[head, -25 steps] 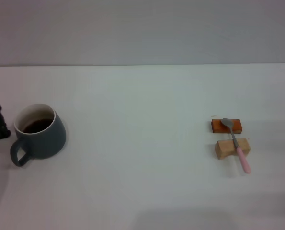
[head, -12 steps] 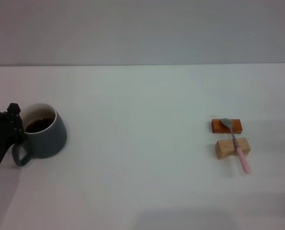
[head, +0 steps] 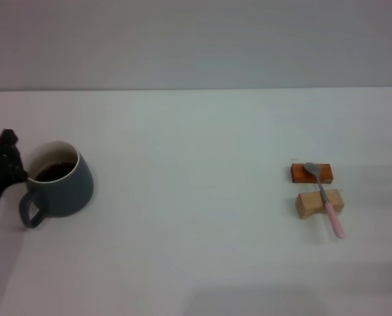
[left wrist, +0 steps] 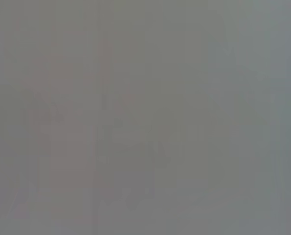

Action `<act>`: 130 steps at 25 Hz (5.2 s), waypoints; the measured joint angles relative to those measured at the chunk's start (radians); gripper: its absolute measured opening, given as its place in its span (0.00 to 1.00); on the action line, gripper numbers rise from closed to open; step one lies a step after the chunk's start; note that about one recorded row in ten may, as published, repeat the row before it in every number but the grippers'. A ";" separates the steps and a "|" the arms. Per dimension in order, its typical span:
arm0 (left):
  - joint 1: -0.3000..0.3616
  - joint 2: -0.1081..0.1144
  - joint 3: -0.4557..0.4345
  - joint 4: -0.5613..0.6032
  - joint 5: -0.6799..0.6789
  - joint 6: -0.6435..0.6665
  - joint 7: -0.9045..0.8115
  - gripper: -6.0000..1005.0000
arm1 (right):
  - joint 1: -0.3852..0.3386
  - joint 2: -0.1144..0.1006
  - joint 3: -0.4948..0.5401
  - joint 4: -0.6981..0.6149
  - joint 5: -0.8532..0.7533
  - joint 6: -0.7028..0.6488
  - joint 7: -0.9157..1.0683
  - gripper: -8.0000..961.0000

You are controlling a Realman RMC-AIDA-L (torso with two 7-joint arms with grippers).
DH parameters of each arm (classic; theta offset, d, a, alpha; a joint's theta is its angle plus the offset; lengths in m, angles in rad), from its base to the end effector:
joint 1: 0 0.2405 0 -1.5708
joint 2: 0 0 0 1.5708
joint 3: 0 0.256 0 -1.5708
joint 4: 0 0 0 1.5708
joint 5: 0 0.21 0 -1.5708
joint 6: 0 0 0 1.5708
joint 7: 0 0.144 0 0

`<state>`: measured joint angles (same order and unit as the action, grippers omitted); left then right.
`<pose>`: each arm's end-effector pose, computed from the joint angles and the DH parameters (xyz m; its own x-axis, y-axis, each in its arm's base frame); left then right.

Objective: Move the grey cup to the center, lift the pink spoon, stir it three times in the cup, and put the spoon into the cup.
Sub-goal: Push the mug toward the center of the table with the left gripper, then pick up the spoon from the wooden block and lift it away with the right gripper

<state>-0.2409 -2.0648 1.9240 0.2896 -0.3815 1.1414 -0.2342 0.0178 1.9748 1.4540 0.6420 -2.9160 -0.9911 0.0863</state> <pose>-0.3533 0.2912 -0.0058 0.6769 -0.0119 0.7360 0.7290 -0.1277 -0.6725 0.3769 0.2751 0.0726 0.8103 0.0784 -0.5808 -0.5850 0.0487 -0.8096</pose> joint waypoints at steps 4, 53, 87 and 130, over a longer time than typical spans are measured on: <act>0.003 0.000 -0.028 0.002 -0.001 -0.002 0.006 0.04 | -0.010 0.004 -0.004 0.004 0.000 -0.005 0.000 0.55; -0.052 0.001 -0.068 0.021 0.209 -0.184 -0.045 0.07 | -0.021 0.001 0.001 0.014 -0.002 -0.010 -0.008 0.55; -0.081 -0.012 0.207 0.117 0.209 -0.290 -0.106 0.09 | -0.031 0.009 0.009 0.014 -0.002 -0.034 -0.005 0.55; -0.118 -0.008 0.142 0.132 0.155 -0.344 -0.140 0.11 | -0.039 0.034 0.007 0.021 -0.002 -0.048 -0.007 0.55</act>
<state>-0.3593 -2.0725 2.0665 0.4212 -0.2268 0.7972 -0.3738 -0.0207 2.0090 1.4615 0.6634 -2.9176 -1.0394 0.0797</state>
